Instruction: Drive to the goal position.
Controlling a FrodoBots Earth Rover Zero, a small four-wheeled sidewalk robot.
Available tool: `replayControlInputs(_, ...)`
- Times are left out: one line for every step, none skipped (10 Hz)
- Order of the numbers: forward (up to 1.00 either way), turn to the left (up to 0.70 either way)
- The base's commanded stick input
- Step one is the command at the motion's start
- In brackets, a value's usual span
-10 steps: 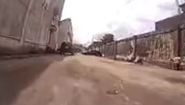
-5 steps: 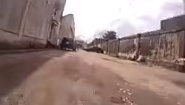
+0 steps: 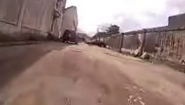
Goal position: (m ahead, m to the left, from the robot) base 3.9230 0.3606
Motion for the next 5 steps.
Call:
replayControlInputs(0.7, 0.04)
replayControlInputs(0.7, 0.04)
replayControlInputs(0.7, 0.04)
replayControlInputs(0.7, 0.04)
replayControlInputs(0.7, 0.04)
